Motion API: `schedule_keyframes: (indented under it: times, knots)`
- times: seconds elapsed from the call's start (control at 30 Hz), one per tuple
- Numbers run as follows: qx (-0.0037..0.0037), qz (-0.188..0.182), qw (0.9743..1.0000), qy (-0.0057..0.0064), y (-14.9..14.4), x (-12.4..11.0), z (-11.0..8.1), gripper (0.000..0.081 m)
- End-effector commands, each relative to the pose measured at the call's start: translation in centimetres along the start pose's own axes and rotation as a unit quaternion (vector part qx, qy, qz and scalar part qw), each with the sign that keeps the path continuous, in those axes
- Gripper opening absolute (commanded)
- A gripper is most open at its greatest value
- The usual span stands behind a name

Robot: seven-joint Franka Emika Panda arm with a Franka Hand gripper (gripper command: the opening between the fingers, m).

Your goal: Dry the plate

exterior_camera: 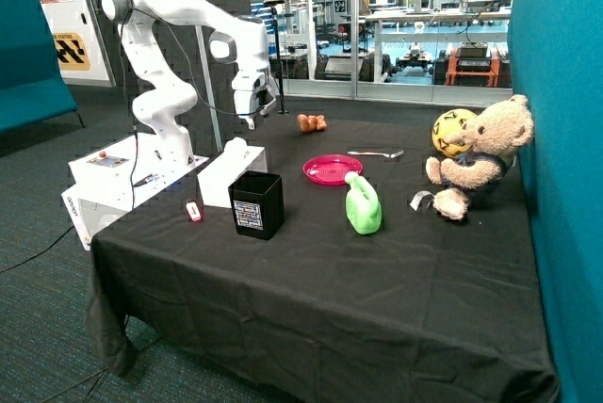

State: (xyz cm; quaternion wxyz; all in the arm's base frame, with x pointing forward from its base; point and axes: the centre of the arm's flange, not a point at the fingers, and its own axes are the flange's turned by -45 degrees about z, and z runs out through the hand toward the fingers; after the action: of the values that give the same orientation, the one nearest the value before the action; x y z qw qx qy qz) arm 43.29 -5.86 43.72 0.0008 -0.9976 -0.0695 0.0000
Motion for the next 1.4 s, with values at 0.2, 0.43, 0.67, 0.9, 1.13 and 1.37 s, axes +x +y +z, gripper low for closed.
schedule_keyframes:
  times: [0.2,0.43,0.67,0.9,1.13,1.37]
  knots:
    - [-0.00084,0.019,0.9998,-0.0001,3.4,-2.1,1.4,0.0345]
    - [-0.00084,0.026,0.9997,-0.0001,4.1,-2.3,2.7,0.0336]
    - [-0.00084,0.02,0.9998,-0.0001,4.9,-2.0,3.5,0.0329]
    - [-0.00084,0.033,0.9994,0.0,5.3,-2.3,4.3,0.0327]
    - [-0.00084,0.034,0.9994,0.0,5.4,-2.9,5.0,0.0324]
    - [-0.00084,0.033,0.9995,0.0,5.3,-3.3,5.2,0.0316]
